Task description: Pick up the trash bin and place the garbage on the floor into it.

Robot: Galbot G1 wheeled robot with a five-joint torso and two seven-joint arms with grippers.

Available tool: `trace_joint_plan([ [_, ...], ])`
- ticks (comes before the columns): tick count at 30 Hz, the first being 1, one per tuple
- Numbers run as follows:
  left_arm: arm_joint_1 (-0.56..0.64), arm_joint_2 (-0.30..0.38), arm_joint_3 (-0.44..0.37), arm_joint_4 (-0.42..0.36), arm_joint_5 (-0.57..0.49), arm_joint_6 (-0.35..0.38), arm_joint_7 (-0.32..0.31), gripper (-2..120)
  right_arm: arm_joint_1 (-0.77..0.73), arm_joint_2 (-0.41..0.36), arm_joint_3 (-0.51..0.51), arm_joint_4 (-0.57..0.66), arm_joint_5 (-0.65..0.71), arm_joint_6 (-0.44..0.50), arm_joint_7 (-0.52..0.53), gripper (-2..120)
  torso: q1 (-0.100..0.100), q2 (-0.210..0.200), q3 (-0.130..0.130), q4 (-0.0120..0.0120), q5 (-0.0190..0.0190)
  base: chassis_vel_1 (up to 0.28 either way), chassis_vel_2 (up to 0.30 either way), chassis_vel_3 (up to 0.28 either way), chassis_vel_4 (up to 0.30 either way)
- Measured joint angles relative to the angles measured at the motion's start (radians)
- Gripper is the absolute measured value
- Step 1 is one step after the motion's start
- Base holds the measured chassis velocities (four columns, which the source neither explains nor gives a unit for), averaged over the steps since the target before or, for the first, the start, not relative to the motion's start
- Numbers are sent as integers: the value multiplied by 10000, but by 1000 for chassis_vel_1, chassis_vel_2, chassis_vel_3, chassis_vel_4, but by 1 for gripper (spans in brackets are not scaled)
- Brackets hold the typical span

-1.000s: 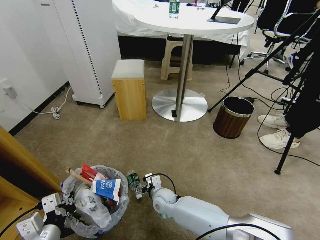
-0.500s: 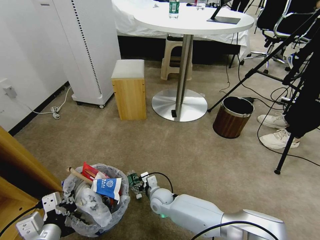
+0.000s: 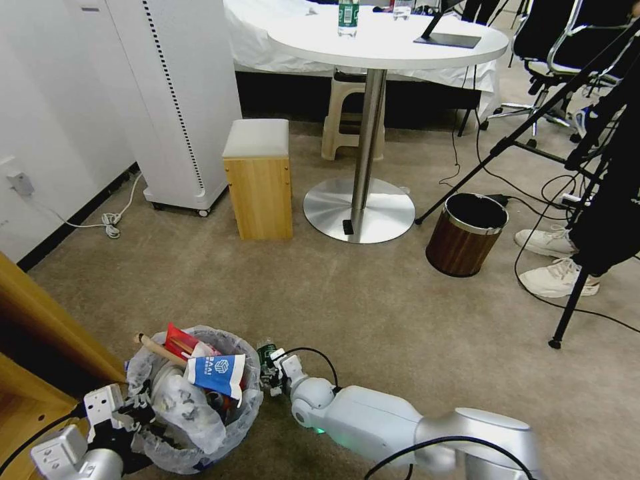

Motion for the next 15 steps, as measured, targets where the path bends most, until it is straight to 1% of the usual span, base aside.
trace_joint_plan([
  [3,0,-2,-10,-16,-3,-12,5,0,-9,32,7,-36,-94,51,-6,77,0,0,-1,0,0,0,0,0,0],
  [4,-20,-2,-18,-18,-4,-25,4,0,-46,19,13,-31,-188,93,17,68,0,0,0,0,0,0,0,0,0],
  [5,-20,-2,-18,-18,-4,-25,4,0,-46,19,13,-31,-188,93,17,68,0,0,0,0,0,0,0,0,0],
  [8,-70,-19,20,-2,-8,-32,5,0,-148,-139,52,137,-264,158,93,55,-1,1,-1,0,1,0,0,0,0],
  [9,-70,-19,20,-2,-8,-32,5,0,-148,-139,52,137,-264,158,93,55,-1,1,-1,0,1,0,0,0,0],
  [11,-111,-20,44,12,-9,-33,5,0,-194,-299,72,243,-339,234,90,46,0,0,-1,0,2,0,0,0,0],
  [13,-117,-17,48,13,-11,-34,5,0,-205,-328,80,254,-358,250,89,44,0,1,-1,0,2,0,0,0,0],
  [15,-133,7,53,32,-25,-34,5,0,-258,-479,102,301,-540,411,58,37,0,1,-1,1,4,0,0,0,0],
])
